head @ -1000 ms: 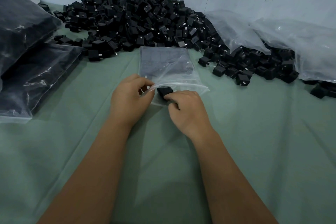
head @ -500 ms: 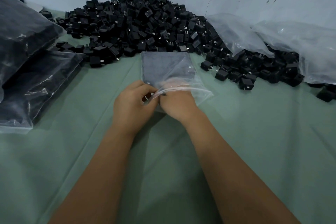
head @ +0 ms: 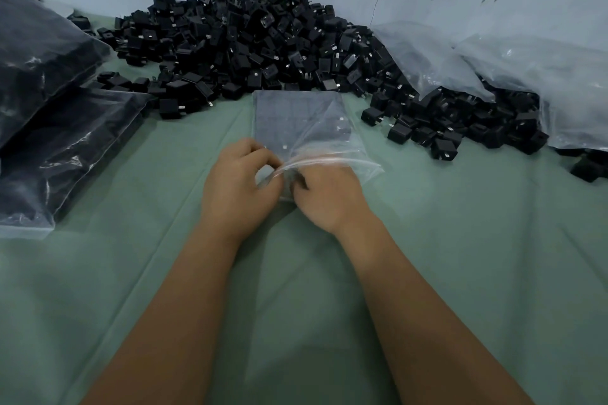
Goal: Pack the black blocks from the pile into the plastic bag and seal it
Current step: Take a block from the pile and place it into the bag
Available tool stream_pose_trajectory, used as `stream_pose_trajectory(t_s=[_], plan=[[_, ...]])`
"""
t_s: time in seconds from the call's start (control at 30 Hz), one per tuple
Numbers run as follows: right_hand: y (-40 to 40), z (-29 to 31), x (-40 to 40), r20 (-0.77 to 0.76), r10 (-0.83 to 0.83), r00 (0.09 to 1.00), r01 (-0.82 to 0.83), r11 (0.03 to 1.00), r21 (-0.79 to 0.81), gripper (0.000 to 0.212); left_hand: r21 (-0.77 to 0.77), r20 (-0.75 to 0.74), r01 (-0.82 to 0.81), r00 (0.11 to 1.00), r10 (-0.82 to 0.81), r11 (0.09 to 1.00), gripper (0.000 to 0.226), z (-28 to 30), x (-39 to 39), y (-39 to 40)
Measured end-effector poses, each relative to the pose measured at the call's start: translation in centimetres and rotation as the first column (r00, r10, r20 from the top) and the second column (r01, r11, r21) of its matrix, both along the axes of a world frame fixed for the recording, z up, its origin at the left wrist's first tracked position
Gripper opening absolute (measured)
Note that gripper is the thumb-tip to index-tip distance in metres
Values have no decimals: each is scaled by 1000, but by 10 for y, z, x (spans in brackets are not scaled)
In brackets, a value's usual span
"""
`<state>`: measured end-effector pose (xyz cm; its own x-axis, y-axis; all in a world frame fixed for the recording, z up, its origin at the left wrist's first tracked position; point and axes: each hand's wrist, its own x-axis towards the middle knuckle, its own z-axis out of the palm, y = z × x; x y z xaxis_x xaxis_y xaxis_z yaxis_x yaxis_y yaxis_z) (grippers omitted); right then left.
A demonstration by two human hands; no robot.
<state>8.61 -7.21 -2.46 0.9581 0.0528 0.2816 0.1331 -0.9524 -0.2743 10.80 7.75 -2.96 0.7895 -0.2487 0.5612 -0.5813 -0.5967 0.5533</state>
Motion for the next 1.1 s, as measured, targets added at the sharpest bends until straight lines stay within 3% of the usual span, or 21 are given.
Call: stream_pose_trajectory(t_s=[0.1, 0.17, 0.23, 0.27, 0.33, 0.43, 0.5, 0.53, 0.6, 0.67, 0.7, 0.8, 0.9, 1.0, 1.03, 1.1], plan=[[-4, 9, -15, 325, 58, 944, -73, 997, 36, 26, 68, -32, 19, 999, -17, 998, 4, -4, 5, 1], [-12, 18, -18, 605, 53, 794, -85, 996, 24, 21, 105, -85, 37, 996, -28, 994, 7, -6, 8, 1], [-32, 27, -15, 704, -53, 708, -17, 996, 93, 19, 152, -130, 58, 991, -38, 987, 7, -8, 10, 1], [-46, 29, -12, 686, -170, 707, 34, 978, 207, 21, 164, -149, 61, 988, -37, 985, 6, -8, 11, 1], [-80, 29, -1, 529, -469, 707, 204, 852, 482, 29, 181, -160, 57, 987, -27, 982, 6, -10, 12, 1], [-128, 24, 15, 159, -774, 613, 410, 484, 773, 61, 211, -168, 44, 986, -8, 976, 17, -9, 13, -1], [-146, 19, 22, -108, -782, 613, 476, 257, 841, 79, 238, -193, 44, 981, 3, 970, 29, -6, 14, -2], [-150, 13, 25, -189, -753, 630, 554, 266, 789, 81, 251, -202, 43, 979, 9, 967, 31, -5, 15, -3], [-149, -4, 28, -230, -697, 679, 685, 489, 541, 72, 269, -218, 32, 976, 28, 963, 32, -5, 16, -4], [-143, -16, 28, -117, -657, 744, 642, 656, 396, 54, 271, -227, 21, 973, 42, 962, 32, -6, 18, -6], [-142, -20, 28, -56, -634, 772, 596, 688, 414, 45, 272, -231, 17, 972, 48, 962, 32, -5, 18, -6], [-138, -20, 24, 18, -547, 837, 442, 695, 567, 43, 285, -245, 15, 968, 58, 958, 35, -5, 19, -7], [-122, -15, 17, 50, -513, 857, 283, 549, 786, 57, 291, -249, 19, 967, 57, 957, 34, -4, 18, -7], [-99, -10, 9, 95, -611, 786, 233, 435, 870, 44, 283, -245, 14, 968, 58, 959, 20, -5, 17, -8], [-89, -8, 5, 126, -640, 758, 232, 446, 865, 40, 279, -245, 23, 968, 48, 960, 23, -4, 16, -8], [-68, -2, -5, 268, -629, 730, 225, 590, 775, 38, 241, -267, 49, 964, 18, 969, 38, -1, 13, -7]])
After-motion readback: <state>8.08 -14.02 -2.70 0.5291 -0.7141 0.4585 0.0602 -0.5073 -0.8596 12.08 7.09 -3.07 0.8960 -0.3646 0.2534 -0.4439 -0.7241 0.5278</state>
